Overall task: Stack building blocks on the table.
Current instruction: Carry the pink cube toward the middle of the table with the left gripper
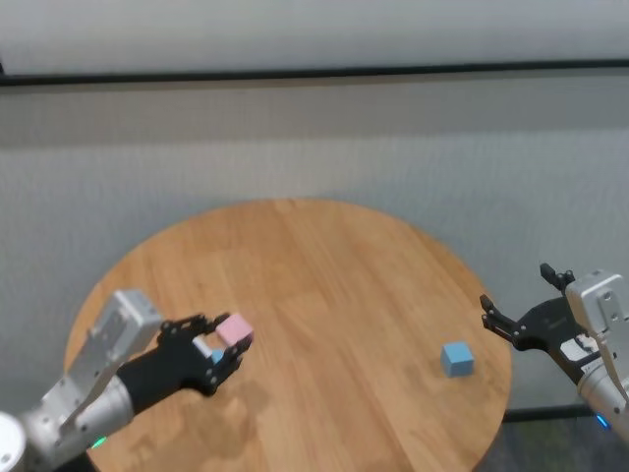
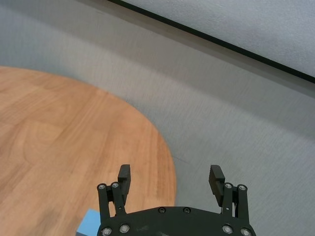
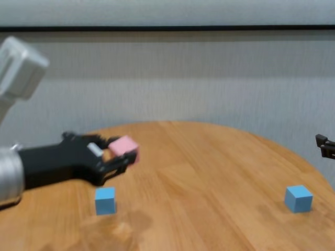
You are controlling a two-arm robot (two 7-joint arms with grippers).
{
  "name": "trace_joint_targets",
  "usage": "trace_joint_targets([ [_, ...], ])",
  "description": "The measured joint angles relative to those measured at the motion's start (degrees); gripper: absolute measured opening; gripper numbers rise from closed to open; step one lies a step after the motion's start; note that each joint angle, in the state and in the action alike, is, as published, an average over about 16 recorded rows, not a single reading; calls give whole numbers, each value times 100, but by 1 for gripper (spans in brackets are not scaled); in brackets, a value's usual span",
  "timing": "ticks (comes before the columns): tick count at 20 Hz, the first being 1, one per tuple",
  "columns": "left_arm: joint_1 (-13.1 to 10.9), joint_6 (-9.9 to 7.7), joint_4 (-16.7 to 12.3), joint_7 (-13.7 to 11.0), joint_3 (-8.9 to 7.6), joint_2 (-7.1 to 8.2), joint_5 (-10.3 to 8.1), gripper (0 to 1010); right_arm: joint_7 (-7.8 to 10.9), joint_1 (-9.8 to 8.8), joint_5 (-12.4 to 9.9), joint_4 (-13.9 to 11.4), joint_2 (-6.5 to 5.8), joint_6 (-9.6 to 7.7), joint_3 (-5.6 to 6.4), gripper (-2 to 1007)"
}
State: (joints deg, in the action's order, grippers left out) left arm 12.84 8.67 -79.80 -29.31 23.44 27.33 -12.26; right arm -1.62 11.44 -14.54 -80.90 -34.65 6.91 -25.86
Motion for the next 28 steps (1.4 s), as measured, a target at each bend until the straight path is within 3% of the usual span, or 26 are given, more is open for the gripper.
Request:
trace_joint_targets([
  [6, 441, -46, 246, 69, 118, -298, 278, 397, 0, 0, 0, 0, 0, 0, 0, 1005],
  [15, 1011, -77, 876, 77, 388, -717, 617, 397, 0, 0, 0, 0, 0, 0, 0, 1005],
  [28, 1445, 55, 1708, 8, 658, -1187, 810, 397, 0, 0, 0, 0, 0, 0, 0, 1005],
])
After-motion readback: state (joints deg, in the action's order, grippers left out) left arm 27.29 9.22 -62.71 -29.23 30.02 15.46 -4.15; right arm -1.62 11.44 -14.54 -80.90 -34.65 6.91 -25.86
